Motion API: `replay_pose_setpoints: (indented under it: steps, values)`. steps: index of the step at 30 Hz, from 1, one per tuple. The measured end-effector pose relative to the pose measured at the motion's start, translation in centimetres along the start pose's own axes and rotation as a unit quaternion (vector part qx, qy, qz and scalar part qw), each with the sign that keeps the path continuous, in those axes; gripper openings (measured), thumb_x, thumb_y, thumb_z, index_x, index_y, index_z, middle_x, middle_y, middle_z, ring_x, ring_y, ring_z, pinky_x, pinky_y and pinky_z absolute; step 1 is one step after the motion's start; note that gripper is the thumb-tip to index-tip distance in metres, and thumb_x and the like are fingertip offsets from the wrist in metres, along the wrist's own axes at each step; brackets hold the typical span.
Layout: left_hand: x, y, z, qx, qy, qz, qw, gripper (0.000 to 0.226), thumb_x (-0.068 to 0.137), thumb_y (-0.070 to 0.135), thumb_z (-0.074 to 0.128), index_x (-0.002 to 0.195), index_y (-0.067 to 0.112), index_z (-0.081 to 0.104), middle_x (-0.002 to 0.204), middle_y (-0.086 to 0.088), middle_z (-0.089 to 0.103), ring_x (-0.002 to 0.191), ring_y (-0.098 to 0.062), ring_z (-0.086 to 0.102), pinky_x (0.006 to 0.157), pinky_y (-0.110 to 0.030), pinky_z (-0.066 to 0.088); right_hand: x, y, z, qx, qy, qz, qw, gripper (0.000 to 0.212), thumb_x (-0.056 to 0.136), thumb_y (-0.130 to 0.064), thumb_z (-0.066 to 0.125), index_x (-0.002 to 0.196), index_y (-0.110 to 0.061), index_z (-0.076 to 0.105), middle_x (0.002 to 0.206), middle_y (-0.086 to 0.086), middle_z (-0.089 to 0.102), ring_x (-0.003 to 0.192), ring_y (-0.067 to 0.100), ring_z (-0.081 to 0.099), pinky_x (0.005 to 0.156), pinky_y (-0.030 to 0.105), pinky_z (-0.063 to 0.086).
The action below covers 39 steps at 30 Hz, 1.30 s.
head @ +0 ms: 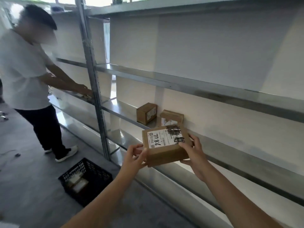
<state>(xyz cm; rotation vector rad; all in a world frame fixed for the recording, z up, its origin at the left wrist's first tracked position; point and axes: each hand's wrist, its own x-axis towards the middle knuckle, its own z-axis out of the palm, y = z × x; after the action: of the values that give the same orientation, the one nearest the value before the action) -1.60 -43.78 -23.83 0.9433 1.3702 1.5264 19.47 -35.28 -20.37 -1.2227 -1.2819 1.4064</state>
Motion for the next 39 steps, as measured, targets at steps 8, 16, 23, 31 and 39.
replay_pose_setpoints:
  steps: [8,16,23,31,39]
  values:
    - [2.3,0.5,-8.1,-0.057,0.091,-0.015,0.994,0.028,0.097,0.028,0.055,0.125,0.025,0.057,0.101,-0.009,0.073,0.081,-0.027,0.075,0.062,-0.031,0.06,2.8,-1.1,9.6,-0.011,-0.09,-0.127,0.988,0.039,0.086,-0.023,0.066,0.109,-0.053,0.058,0.122,-0.002,0.058,0.092,0.005,0.068,0.067,0.018,0.054]
    - [5.8,0.6,-11.0,-0.025,0.18,-0.025,0.983,0.033,0.094,0.041,0.057,0.115,0.018,0.046,0.109,-0.007,0.068,0.088,-0.02,0.073,0.071,-0.041,0.062,8.1,-1.8,17.2,-0.064,-0.11,-0.18,0.975,0.032,0.087,-0.026,0.069,0.113,-0.042,0.06,0.127,0.0,0.047,0.107,0.011,0.061,0.072,0.021,0.058]
    - [10.5,2.7,-13.5,0.021,0.218,0.042,0.975,0.03,0.087,0.049,0.063,0.111,0.041,0.047,0.114,0.0,0.068,0.095,-0.013,0.071,0.08,-0.039,0.06,13.2,-4.5,25.3,0.057,-0.202,-0.206,0.956,0.037,0.089,-0.023,0.068,0.118,-0.037,0.051,0.117,-0.002,0.058,0.099,0.018,0.067,0.074,0.031,0.06]
    - [16.0,3.2,-15.5,0.083,0.299,0.011,0.951,0.042,0.103,0.048,0.031,0.144,0.049,0.034,0.126,0.01,0.063,0.114,-0.011,0.062,0.098,-0.042,0.052,20.1,-2.8,31.7,0.017,-0.29,-0.082,0.953,0.025,0.1,-0.045,0.042,0.119,-0.035,0.054,0.098,0.002,0.073,0.089,0.019,0.072,0.075,0.037,0.06]
    - [19.7,2.8,-15.4,0.107,0.31,-0.025,0.944,0.039,0.105,0.04,0.034,0.143,0.044,0.041,0.123,0.008,0.065,0.106,-0.001,0.059,0.082,-0.016,0.043,26.5,-1.0,31.2,-0.017,-0.357,-0.021,0.934,0.038,0.103,-0.037,0.04,0.108,-0.074,0.048,0.089,-0.02,0.074,0.08,-0.001,0.071,0.058,0.015,0.054]
